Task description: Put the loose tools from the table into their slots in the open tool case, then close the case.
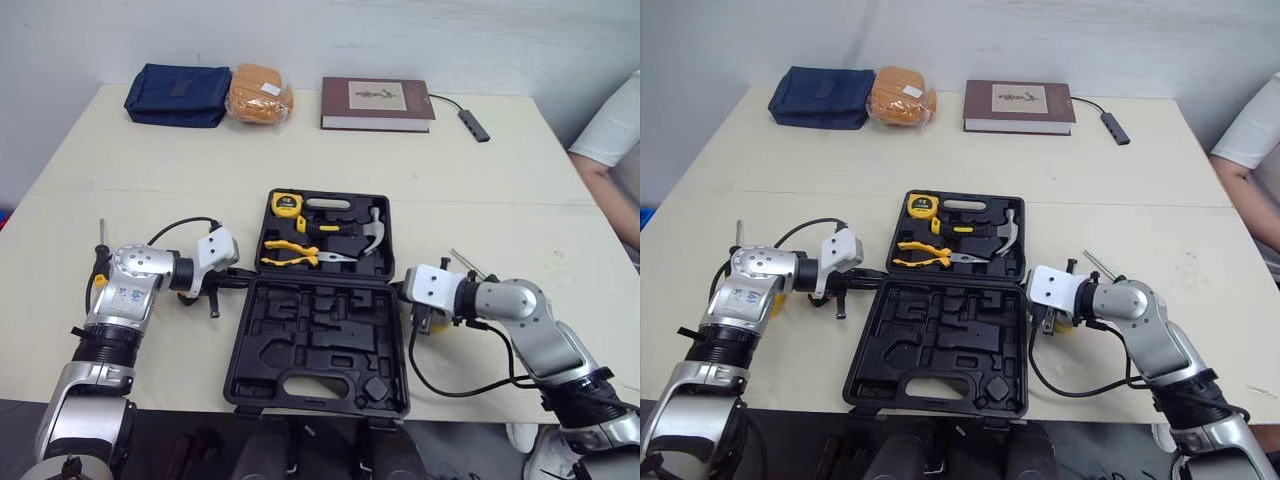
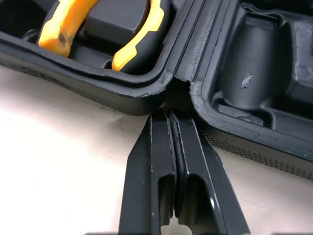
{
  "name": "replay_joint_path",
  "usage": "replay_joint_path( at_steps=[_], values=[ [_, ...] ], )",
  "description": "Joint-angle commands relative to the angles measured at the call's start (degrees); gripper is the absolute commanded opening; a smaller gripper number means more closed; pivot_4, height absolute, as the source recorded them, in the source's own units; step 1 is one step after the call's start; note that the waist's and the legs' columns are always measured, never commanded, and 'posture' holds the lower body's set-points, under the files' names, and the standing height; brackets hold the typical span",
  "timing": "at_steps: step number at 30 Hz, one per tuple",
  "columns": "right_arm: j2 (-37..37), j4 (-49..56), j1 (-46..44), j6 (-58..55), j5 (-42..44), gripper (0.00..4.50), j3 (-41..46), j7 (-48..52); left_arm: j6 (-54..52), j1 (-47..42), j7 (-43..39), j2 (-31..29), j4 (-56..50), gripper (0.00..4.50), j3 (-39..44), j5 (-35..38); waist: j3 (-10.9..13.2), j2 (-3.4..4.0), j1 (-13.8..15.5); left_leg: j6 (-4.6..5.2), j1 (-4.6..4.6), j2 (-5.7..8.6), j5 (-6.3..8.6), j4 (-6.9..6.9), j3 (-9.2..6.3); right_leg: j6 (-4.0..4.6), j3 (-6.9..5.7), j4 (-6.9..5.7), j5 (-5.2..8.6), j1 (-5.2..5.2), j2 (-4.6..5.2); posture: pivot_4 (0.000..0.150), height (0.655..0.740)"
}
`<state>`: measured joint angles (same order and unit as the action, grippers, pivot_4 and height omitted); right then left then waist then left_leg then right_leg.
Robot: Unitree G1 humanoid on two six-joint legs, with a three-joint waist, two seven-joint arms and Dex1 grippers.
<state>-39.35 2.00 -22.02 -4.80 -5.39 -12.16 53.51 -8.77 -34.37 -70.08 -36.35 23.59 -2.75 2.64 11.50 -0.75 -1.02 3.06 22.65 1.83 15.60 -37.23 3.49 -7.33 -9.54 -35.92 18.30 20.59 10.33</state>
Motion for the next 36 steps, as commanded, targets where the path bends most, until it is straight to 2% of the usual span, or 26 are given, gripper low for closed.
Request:
replay_joint_path(
  at_steps=[1, 8, 11, 17, 23, 28, 31, 34, 36],
  values=[
    [1.5, -1.3, -2.1, 1.6, -0.3, 0.03, -1.1, -0.3, 1.0, -1.4, 0.8, 1.0, -0.1, 0.00, -0.7, 1.1, 0.0, 0.00, 0.0, 0.00, -0.01, 0.00, 0.00, 0.00, 0.00, 0.00, 0.01, -0.01, 0.00, 0.00, 0.00, 0.150, 0.7400],
    [1.8, -1.3, -2.2, 1.6, 0.1, 0.03, -1.2, 0.1, 1.1, -1.9, 2.8, 0.5, 1.7, 0.00, -1.0, 0.2, 0.0, 0.00, 0.0, 0.00, -0.08, 0.00, 0.00, 0.03, 0.07, 0.00, 0.10, -0.03, 0.00, -0.01, 0.01, 0.150, 0.7400],
    [2.1, -0.9, -1.6, 1.1, 1.5, 0.03, 0.6, -1.0, -1.0, -0.6, -0.7, -1.2, -0.6, 0.00, 0.7, 3.5, 0.0, 0.00, -0.1, -0.01, -0.10, 0.00, 0.01, 0.04, 0.08, 0.00, 0.13, -0.03, 0.00, -0.01, 0.01, 0.150, 0.7400],
    [-3.8, 3.2, 2.2, 2.9, 10.4, 0.03, 7.6, 5.8, 1.8, 1.9, -3.0, -6.4, -2.0, 0.00, 7.1, 9.3, 0.0, 0.04, -0.4, -0.07, -0.06, -0.02, 0.05, 0.20, 0.11, 0.00, 0.18, 0.12, 0.00, 0.06, -0.04, 0.150, 0.7400],
    [-9.8, 4.7, 6.9, 6.3, 19.3, 0.03, 17.6, 11.6, -3.5, 5.4, -4.8, -11.1, -7.5, 0.00, 13.7, 16.7, 0.1, 0.05, -0.3, -0.03, -0.14, -0.02, 0.10, 0.14, 0.09, -0.02, 0.19, 0.16, -0.01, -0.07, -0.01, 0.150, 0.7400],
    [-15.5, 1.6, 18.0, 8.2, 25.3, 0.03, 33.8, 15.3, -6.1, 15.3, -2.3, -18.2, -5.7, 0.00, 26.4, 20.4, 0.1, 0.15, 0.0, -0.04, -0.13, -0.05, 0.23, 0.29, 0.12, -0.02, 0.21, 0.33, 0.00, -0.03, -0.05, 0.150, 0.7400],
    [-16.1, -4.6, 24.7, 12.7, 24.1, 0.87, 43.7, 14.3, -5.2, 24.5, 2.0, -20.4, -1.6, 0.72, 37.7, 20.7, 0.1, 0.16, -0.3, -0.01, -0.23, -0.08, 0.28, 0.32, 0.19, -0.02, 0.25, 0.41, 0.00, -0.12, -0.06, 0.150, 0.7400],
    [-16.6, -11.8, 28.8, 18.3, 22.4, 2.20, 49.3, 13.4, -3.2, 31.1, 5.3, -21.7, 2.6, 1.95, 46.0, 20.9, 0.1, 0.14, -0.3, -0.12, -0.30, -0.09, 0.56, 0.39, 0.22, -0.03, 0.29, 0.50, 0.01, -0.14, -0.02, 0.150, 0.7400],
    [-17.4, -19.5, 30.6, 22.4, 21.0, 3.33, 52.2, 11.9, -1.5, 34.6, 7.6, -22.9, 7.7, 2.99, 51.7, 21.3, 0.1, 0.14, -0.3, -0.31, -0.34, -0.10, 0.74, 0.38, 0.25, -0.03, 0.33, 0.69, 0.01, -0.13, 0.02, 0.150, 0.7400]
  ],
)
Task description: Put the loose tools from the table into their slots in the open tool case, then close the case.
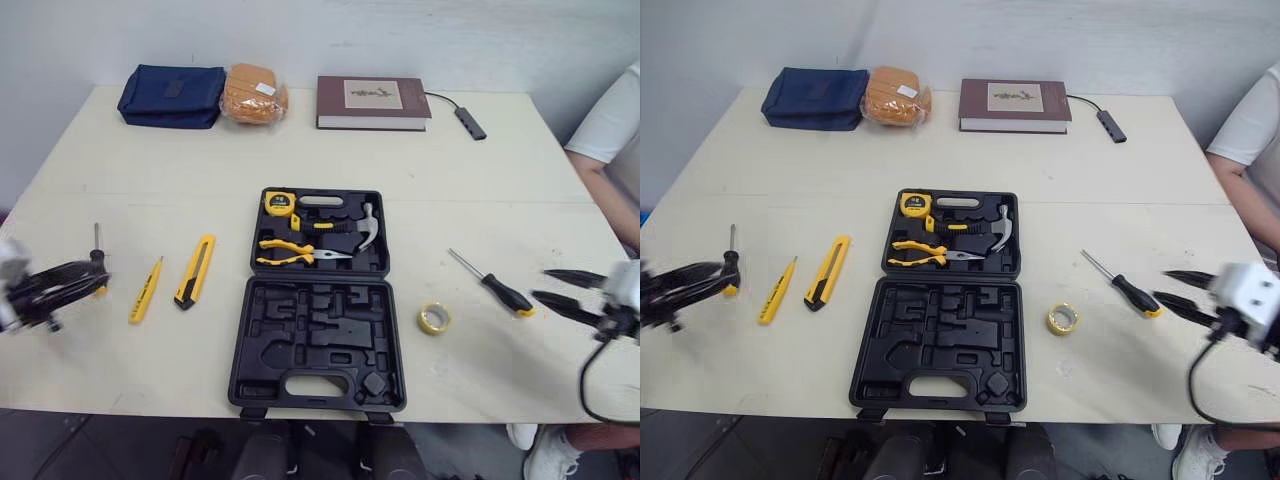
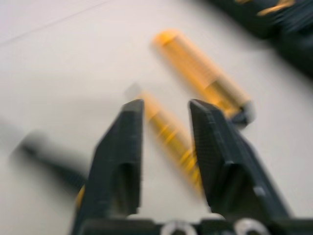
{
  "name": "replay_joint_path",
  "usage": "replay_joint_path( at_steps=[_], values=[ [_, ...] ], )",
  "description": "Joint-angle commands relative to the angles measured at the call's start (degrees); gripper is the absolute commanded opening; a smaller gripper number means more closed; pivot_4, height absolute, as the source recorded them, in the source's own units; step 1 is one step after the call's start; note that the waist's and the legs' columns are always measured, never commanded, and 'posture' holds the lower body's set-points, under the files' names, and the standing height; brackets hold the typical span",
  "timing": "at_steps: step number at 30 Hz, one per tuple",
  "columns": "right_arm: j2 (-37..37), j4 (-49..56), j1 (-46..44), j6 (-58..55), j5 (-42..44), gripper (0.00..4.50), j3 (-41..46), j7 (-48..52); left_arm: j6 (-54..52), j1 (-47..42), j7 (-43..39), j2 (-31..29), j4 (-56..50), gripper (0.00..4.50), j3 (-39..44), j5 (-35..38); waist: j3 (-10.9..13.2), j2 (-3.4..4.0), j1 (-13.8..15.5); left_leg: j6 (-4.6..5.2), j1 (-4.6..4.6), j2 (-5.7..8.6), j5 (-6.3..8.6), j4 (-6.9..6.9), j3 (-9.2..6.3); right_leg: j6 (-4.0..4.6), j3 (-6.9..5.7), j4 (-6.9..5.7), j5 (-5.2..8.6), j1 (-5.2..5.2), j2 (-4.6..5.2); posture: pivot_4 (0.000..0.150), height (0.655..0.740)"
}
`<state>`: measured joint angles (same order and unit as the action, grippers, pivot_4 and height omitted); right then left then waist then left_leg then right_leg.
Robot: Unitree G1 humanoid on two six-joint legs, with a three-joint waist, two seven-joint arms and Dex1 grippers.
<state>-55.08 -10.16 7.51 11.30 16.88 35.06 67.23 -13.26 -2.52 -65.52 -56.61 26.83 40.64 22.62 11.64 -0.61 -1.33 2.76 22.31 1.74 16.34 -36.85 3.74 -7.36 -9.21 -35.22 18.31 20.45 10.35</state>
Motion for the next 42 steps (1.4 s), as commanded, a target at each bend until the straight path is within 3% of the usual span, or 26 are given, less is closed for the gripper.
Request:
replay_joint_path(
  at_steps=[1, 2, 4, 10, 21, 27, 34, 42],
  values=[
    [-2.0, -10.1, 1.3, 7.6, -1.5, 3.62, 5.9, -2.5, 3.9, 3.8, 3.9, -3.1, 6.5, 3.27, 10.1, 1.3, 0.0, 0.01, 0.0, 0.00, 0.00, -0.03, 0.02, -0.04, 0.00, 0.00, 0.04, -0.01, 0.00, 0.01, 0.14, 0.150, 0.7400],
    [-2.3, -12.2, 1.4, 8.7, -1.6, 4.24, 6.3, -2.8, 4.7, 4.4, 4.3, -3.4, 7.9, 3.80, 11.0, 1.4, 0.0, 0.01, 0.0, 0.00, -0.01, -0.06, 0.03, -0.05, 0.00, 0.00, 0.07, -0.02, -0.01, 0.02, 0.21, 0.150, 0.7400],
    [-3.2, -18.2, 2.3, 12.8, -2.5, 4.50, 7.6, -4.2, 8.3, 7.3, 6.8, -4.8, 14.4, 4.47, 13.9, 0.4, 0.0, 0.05, 0.1, -0.06, -0.03, -0.12, 0.07, -0.04, -0.01, 0.03, 0.08, -0.01, 0.01, 0.03, 0.26, 0.150, 0.7400],
    [-5.1, -33.7, 5.3, 21.1, -3.3, 4.50, 10.6, -9.5, 16.5, 16.0, 13.5, -6.8, 28.4, 4.47, 20.3, 1.0, 0.0, 0.05, -0.3, -0.20, -0.17, -0.21, 0.10, 0.54, 0.19, 0.13, 0.10, 0.24, 0.07, 0.12, 0.20, 0.150, 0.7400],
    [-5.8, -39.6, 3.8, 20.2, -0.5, 4.50, 9.1, -10.8, 18.2, 17.5, 14.7, -4.3, 29.3, 4.47, 18.1, 2.3, 0.0, 0.11, -0.3, -0.12, -0.28, -0.42, 0.14, 0.64, 0.23, 0.33, 0.11, 0.24, 0.03, 0.12, 0.17, 0.150, 0.7400],
    [-2.3, -27.4, -0.3, 13.0, 4.5, 4.50, 3.8, -5.2, 15.5, 11.8, 13.3, -4.6, 23.5, 4.47, 14.4, 3.6, 0.0, 0.10, -0.3, -0.15, -0.29, -0.49, 0.13, 0.63, 0.23, 0.42, 0.09, 0.22, 0.00, 0.12, 0.14, 0.150, 0.7400],
    [3.3, -7.8, -4.2, 3.8, 11.9, 4.50, -1.0, -4.1, 3.2, 9.8, 15.7, -2.7, 6.5, 4.47, 10.5, 5.4, 0.0, 0.17, -0.3, -0.45, -0.22, -0.51, -0.04, 0.67, 0.26, 0.44, 0.09, 0.23, -0.02, 0.16, 0.07, 0.150, 0.7400],
    [9.6, 14.7, -11.9, -5.5, 19.8, 4.50, -10.6, -4.4, -25.9, 7.4, 28.9, -2.1, -17.4, 4.47, 3.4, 6.6, 0.0, 0.15, 0.0, -0.46, -0.21, -0.54, -0.08, 0.64, 0.27, 0.43, 0.11, 0.03, -0.02, 0.14, -0.06, 0.150, 0.7400]
  ],
)
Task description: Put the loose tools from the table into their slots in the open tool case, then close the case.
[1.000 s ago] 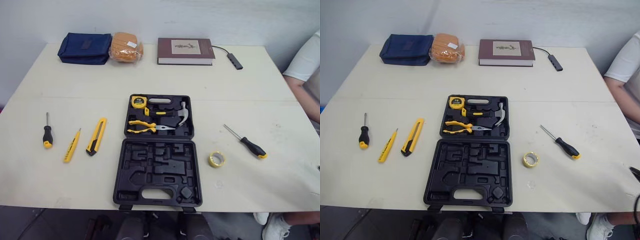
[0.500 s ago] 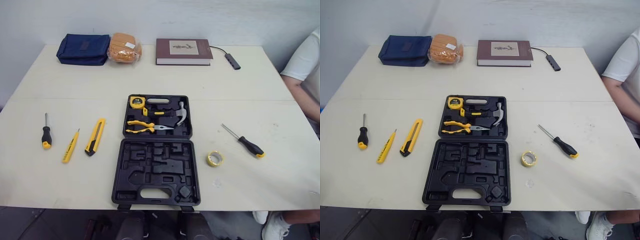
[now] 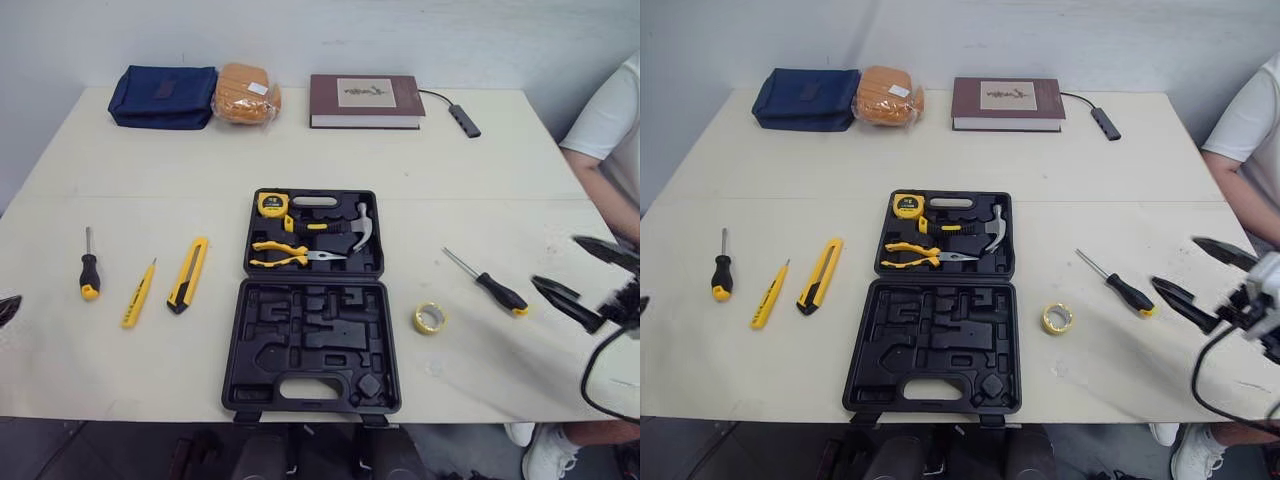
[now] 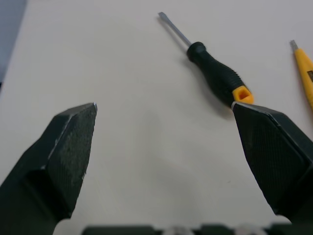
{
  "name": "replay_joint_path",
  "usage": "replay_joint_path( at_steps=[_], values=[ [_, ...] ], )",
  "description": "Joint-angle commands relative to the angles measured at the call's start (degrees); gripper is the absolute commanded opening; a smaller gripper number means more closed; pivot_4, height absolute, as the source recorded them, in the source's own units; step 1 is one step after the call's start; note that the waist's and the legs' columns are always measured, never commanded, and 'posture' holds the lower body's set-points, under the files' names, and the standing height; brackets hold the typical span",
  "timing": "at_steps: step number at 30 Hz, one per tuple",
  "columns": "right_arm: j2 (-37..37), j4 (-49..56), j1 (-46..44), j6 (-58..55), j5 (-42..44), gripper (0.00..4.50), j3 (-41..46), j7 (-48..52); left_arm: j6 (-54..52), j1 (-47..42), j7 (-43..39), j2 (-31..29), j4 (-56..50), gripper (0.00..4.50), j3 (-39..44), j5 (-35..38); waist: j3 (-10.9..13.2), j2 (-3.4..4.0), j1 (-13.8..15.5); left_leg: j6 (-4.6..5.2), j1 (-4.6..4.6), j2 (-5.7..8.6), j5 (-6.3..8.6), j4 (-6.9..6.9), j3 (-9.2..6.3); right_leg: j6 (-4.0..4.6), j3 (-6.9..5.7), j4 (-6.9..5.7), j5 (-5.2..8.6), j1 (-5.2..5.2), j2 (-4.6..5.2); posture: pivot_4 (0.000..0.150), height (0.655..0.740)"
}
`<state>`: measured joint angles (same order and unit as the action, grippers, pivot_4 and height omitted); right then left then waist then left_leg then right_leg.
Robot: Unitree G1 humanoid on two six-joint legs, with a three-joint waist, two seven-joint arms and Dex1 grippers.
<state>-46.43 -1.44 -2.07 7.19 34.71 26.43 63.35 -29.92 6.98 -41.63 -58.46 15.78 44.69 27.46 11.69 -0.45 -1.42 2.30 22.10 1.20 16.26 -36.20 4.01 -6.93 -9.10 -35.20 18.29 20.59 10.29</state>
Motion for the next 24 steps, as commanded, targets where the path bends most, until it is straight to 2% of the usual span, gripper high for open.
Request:
replay_joint_path(
  at_steps=[1, 3, 8, 16, 20, 24],
  values=[
    [1.7, 7.9, -3.7, -2.0, 2.0, 4.50, -3.6, -1.0, -13.2, -4.5, 7.9, 0.6, -8.5, 4.47, -1.1, 2.8, 0.0, -0.01, 0.2, -0.01, 0.00, 0.00, 0.00, -0.02, -0.01, 0.00, 0.00, -0.03, 0.00, -0.01, -0.01, 0.150, 0.7400],
    [2.5, 10.6, -5.3, -3.8, 1.9, 4.50, -5.9, -1.7, -19.7, -8.7, 12.1, 2.4, -10.6, 4.47, -1.4, 4.6, 0.0, -0.01, 0.7, -0.03, 0.00, 0.01, -0.05, -0.08, -0.04, 0.00, 0.02, -0.14, 0.00, 0.01, -0.01, 0.150, 0.7400],
    [3.0, 14.9, -11.9, -8.0, 4.4, 4.50, -12.4, 2.0, -32.4, -19.4, 23.9, 6.1, -13.2, 4.47, -8.2, 1.7, 0.0, -0.02, 1.6, -0.08, 0.02, 0.02, -0.10, -0.16, -0.06, 0.00, 0.07, -0.29, 0.00, 0.06, -0.27, 0.150, 0.7400],
    [4.1, 16.0, -15.9, -9.7, 3.9, 4.50, -16.8, 5.6, -34.4, -28.9, 29.0, 11.0, -10.2, 4.47, -13.2, -0.8, -0.1, -0.23, 2.3, -0.02, 0.08, -0.02, -0.14, -0.27, -0.07, 0.00, 0.12, -0.25, 0.00, 0.06, -0.59, 0.150, 0.7400],
    [5.2, 16.5, -16.6, -9.8, 3.5, 4.50, -18.3, 6.3, -28.8, -32.2, 31.4, 11.9, -4.7, 4.47, -19.2, -6.8, -0.1, -0.23, 2.6, 0.00, 0.07, -0.04, -0.19, -0.29, -0.06, 0.01, 0.11, -0.27, 0.00, 0.06, -0.64, 0.150, 0.7400],
    [5.2, 17.0, -16.5, -9.8, 3.1, 4.50, -18.9, 6.7, -27.5, -35.2, 34.4, 14.5, -0.3, 4.47, -19.2, -8.4, -0.1, -0.25, 2.8, 0.08, 0.09, -0.05, -0.25, -0.30, -0.06, 0.01, 0.09, -0.27, -0.01, 0.06, -0.66, 0.150, 0.7400]
  ],
)
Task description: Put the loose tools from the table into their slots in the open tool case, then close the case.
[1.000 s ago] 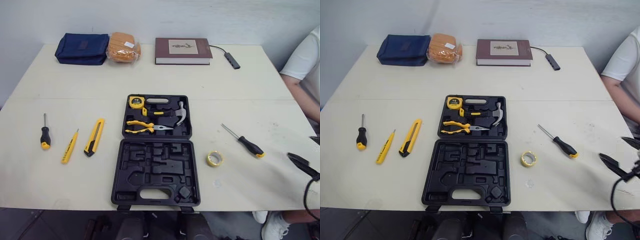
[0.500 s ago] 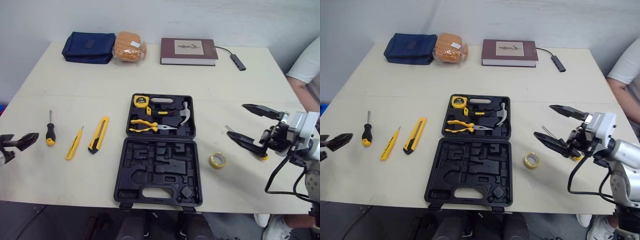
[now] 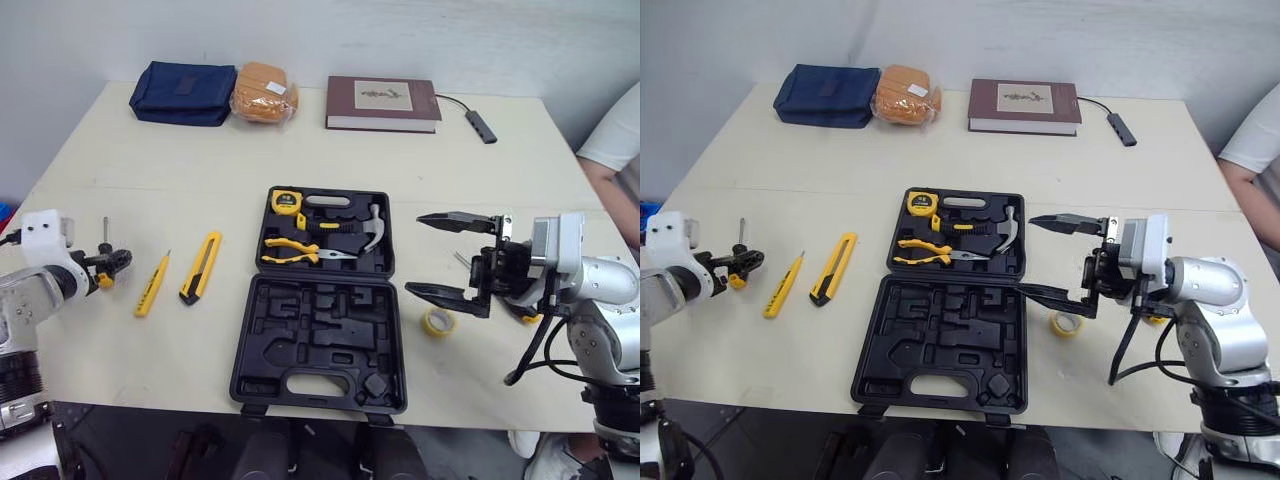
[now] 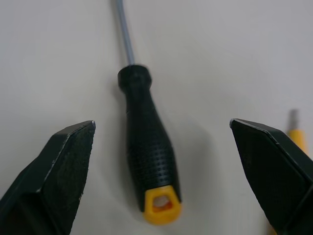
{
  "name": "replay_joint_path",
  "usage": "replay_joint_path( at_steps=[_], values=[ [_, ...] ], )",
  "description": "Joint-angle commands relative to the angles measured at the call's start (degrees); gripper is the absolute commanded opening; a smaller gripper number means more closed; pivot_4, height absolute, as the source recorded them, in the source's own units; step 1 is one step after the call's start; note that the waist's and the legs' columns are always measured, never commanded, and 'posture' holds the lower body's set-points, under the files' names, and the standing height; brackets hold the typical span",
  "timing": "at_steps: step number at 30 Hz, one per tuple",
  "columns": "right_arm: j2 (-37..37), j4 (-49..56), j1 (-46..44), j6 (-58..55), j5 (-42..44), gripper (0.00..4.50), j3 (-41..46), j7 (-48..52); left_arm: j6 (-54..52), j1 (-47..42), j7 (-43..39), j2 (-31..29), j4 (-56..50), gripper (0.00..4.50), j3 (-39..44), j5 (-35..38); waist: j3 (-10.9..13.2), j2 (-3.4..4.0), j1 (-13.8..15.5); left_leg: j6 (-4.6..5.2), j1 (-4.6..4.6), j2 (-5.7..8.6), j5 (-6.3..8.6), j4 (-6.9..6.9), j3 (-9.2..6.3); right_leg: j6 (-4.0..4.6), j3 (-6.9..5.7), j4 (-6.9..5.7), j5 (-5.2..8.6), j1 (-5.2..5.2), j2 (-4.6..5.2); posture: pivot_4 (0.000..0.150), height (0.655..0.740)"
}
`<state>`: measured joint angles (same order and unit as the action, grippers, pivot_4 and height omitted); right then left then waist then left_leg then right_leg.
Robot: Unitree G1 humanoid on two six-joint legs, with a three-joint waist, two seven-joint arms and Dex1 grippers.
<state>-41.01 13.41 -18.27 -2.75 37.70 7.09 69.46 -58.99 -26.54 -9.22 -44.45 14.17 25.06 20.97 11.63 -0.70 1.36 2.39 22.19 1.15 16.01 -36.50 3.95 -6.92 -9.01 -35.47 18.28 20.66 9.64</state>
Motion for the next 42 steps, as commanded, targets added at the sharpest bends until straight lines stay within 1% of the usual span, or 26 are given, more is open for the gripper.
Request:
replay_joint_path(
  at_steps=[1, 4, 5, 6, 7, 9, 11, 13, 14, 17, 20, 21, 23, 24, 27, 29, 31, 33, 36, 39, 42],
  values=[
    [-0.3, 2.4, -0.3, 0.1, 0.0, 4.50, 0.4, 0.6, 1.3, -2.0, 2.1, 1.1, 1.5, 4.47, 0.7, -1.8, 0.0, 0.00, 0.0, 0.04, 0.00, 0.01, -0.02, 0.00, 0.00, 0.00, 0.00, 0.00, 0.00, 0.00, 0.01, 0.150, 0.7400],
    [0.0, 2.6, -0.2, -0.1, 0.0, 4.50, 0.6, 0.1, 0.1, -2.0, 1.7, 1.5, 1.4, 4.47, 0.1, -2.0, 0.0, -0.01, 0.1, 0.04, 0.00, 0.00, -0.02, -0.02, 0.00, 0.00, 0.01, -0.01, 0.00, -0.02, 0.02, 0.150, 0.7400],
    [0.0, 2.7, -0.1, 0.0, -0.1, 4.50, 0.7, 0.0, -0.1, -1.9, 2.4, 2.1, 1.4, 4.06, 1.2, -1.8, 0.0, 0.00, 0.1, 0.03, -0.01, 0.00, -0.01, -0.02, 0.00, 0.00, 0.01, -0.01, 0.00, -0.02, 0.02, 0.150, 0.7400],
    [0.0, 2.8, 0.1, 0.0, -0.3, 4.50, 0.7, 0.0, -0.6, -1.5, 2.5, 2.3, 1.3, 3.95, 2.0, -1.5, 0.0, 0.00, 0.1, 0.03, -0.01, 0.00, -0.01, -0.02, 0.00, 0.00, 0.01, -0.01, 0.00, -0.02, 0.02, 0.150, 0.7400],
    [0.0, 3.0, 0.2, 0.0, -0.4, 4.50, 0.7, -0.1, -0.9, -1.2, 2.5, 2.4, 1.2, 3.72, 2.7, -1.3, 0.0, -0.01, 0.1, 0.03, -0.01, 0.00, -0.01, -0.02, 0.00, 0.00, 0.02, -0.01, 0.00, -0.02, 0.02, 0.150, 0.7400],
    [-0.1, 3.2, 0.4, 0.2, -0.7, 4.50, 0.8, -0.3, -2.3, 0.2, 2.2, 2.3, 0.3, 2.86, 3.1, -1.3, 0.0, 0.00, 0.1, 0.03, -0.01, 0.00, -0.01, -0.03, 0.00, 0.00, 0.03, -0.01, 0.00, -0.02, 0.02, 0.150, 0.7400],
    [-0.1, 3.4, 0.5, 0.4, -0.9, 4.50, 1.0, -0.5, -2.2, 0.9, 2.3, 2.4, 0.0, 1.82, 4.0, -1.5, 0.0, 0.00, 0.0, 0.03, -0.02, 0.00, -0.01, -0.03, 0.00, 0.00, 0.02, -0.01, 0.00, -0.02, 0.02, 0.150, 0.7400],
    [-0.2, 3.3, 0.7, 0.5, -1.2, 4.50, 1.1, -0.5, -2.1, 0.9, 2.6, 2.6, 0.1, 1.02, 4.7, -1.6, 0.0, 0.00, 0.0, 0.03, -0.02, 0.00, -0.01, -0.02, 0.00, 0.00, 0.02, -0.01, 0.00, -0.02, 0.02, 0.150, 0.7400],
    [-0.2, 3.3, 0.7, 0.5, -1.3, 4.50, 1.0, -0.5, -2.2, 0.8, 2.8, 2.9, 0.1, 0.84, 5.1, -1.6, 0.0, 0.00, 0.0, 0.00, -0.02, 0.00, 0.00, -0.03, 0.00, 0.00, 0.02, -0.01, 0.00, -0.02, 0.02, 0.150, 0.7400],
    [-0.2, 3.5, 0.5, 0.3, -1.4, 4.50, 0.9, -0.5, -1.9, 0.9, 3.1, 3.4, -0.2, 0.84, 5.5, -1.7, 0.0, 0.00, 0.0, -0.18, -0.03, 0.00, 0.11, -0.03, 0.00, 0.00, 0.03, -0.02, 0.00, -0.02, 0.02, 0.150, 0.7400],
    [-0.3, 4.1, -0.2, -0.4, -1.5, 4.50, 0.6, -1.0, 2.6, 1.5, 3.1, 4.0, -1.5, 0.84, 5.7, -2.4, 0.0, 0.00, 0.0, -0.16, -0.04, 0.00, 0.10, -0.02, 0.01, 0.00, 0.02, -0.02, 0.00, -0.02, 0.02, 0.150, 0.7400],
    [-0.5, 4.4, -0.3, -0.5, -1.7, 4.50, 0.5, -1.1, 7.9, 2.3, 0.6, 3.2, -3.0, 0.84, 4.4, -3.1, 0.0, 0.00, 0.0, -0.17, -0.03, 0.00, 0.10, -0.02, 0.01, 0.00, 0.02, -0.03, 0.00, -0.02, 0.02, 0.150, 0.7400],
    [-0.6, 4.6, -0.5, -0.9, -1.8, 4.50, 0.5, -1.2, 11.9, 3.0, -1.9, 1.4, -4.9, 0.84, 2.7, -4.1, 0.0, -0.04, 0.0, -0.19, -0.02, -0.02, 0.10, -0.03, 0.00, 0.00, 0.02, -0.02, 0.00, -0.01, 0.02, 0.150, 0.7400],
    [-1.1, 4.8, -0.7, -1.3, -2.0, 4.50, 0.4, -1.2, 15.5, 2.6, -5.0, 0.8, -6.1, 0.84, 3.0, -3.1, 0.0, -0.09, 0.0, -0.20, -0.01, -0.03, 0.11, -0.03, 0.00, 0.01, 0.02, 0.00, 0.00, -0.02, 0.01, 0.150, 0.7400],
    [-2.0, 4.9, -1.7, -2.2, -2.4, 4.50, 0.5, -1.0, 18.3, 2.4, -12.2, -2.4, -8.6, 0.84, 1.0, -2.0, 0.1, -0.16, 0.0, -0.23, 0.12, -0.04, 0.13, -0.09, -0.04, 0.02, 0.00, 0.03, -0.01, 0.04, 0.01, 0.150, 0.7400],
    [-2.1, 4.8, -1.4, -2.6, -2.0, 4.50, 1.1, -1.4, 23.3, 2.1, -18.0, -2.8, -10.1, 0.84, 0.0, -0.4, 0.1, -0.16, 0.1, -0.23, 0.14, -0.04, 0.15, -0.12, -0.04, 0.02, 0.00, 0.08, -0.01, 0.03, 0.02, 0.150, 0.7400],
    [-3.7, 4.4, 0.4, -2.7, -2.3, 4.50, 2.6, -0.5, 27.1, 1.0, -26.9, -3.0, -14.3, 0.84, -2.1, 3.2, 0.1, -0.15, 0.2, -0.23, 0.15, -0.03, 0.16, -0.11, -0.04, 0.02, -0.01, 0.14, -0.01, 0.01, 0.03, 0.150, 0.7400],
    [-5.4, 3.9, 3.0, -2.1, -2.7, 4.50, 4.4, 1.0, 29.7, -0.5, -36.2, -3.2, -19.2, 0.84, -5.9, 6.7, 0.1, -0.15, 0.6, -0.22, 0.22, -0.03, 0.16, -0.12, -0.08, 0.01, -0.07, 0.25, -0.01, -0.02, 0.04, 0.150, 0.7400],
    [-6.4, 3.2, 5.6, -0.7, -2.9, 4.50, 6.1, 1.8, 33.1, -2.4, -45.1, -4.1, -22.6, 0.84, -12.6, 7.0, 0.1, -0.15, 0.4, -0.15, 0.24, -0.03, 0.12, -0.14, -0.06, -0.07, -0.08, 0.42, -0.06, -0.08, -0.03, 0.150, 0.7400],
    [-6.5, 2.8, 7.4, -0.4, -3.1, 4.50, 7.4, 1.6, 33.9, -5.4, -51.2, -3.7, -24.6, 0.84, -19.3, 6.8, 0.1, -0.08, -0.1, 0.08, 0.19, -0.06, -0.01, -0.13, 0.02, -0.07, -0.11, 0.41, -0.06, -0.09, -0.14, 0.150, 0.7400],
    [-6.9, 2.8, 9.7, 0.5, -3.8, 4.50, 8.1, 2.4, 37.4, -7.1, -56.5, -4.3, -25.5, 0.84, -25.4, 3.6, 0.1, -0.04, -0.3, 0.09, 0.12, -0.17, -0.02, -0.12, 0.12, -0.06, -0.13, 0.35, -0.07, -0.08, -0.24, 0.150, 0.7400]
  ],
)
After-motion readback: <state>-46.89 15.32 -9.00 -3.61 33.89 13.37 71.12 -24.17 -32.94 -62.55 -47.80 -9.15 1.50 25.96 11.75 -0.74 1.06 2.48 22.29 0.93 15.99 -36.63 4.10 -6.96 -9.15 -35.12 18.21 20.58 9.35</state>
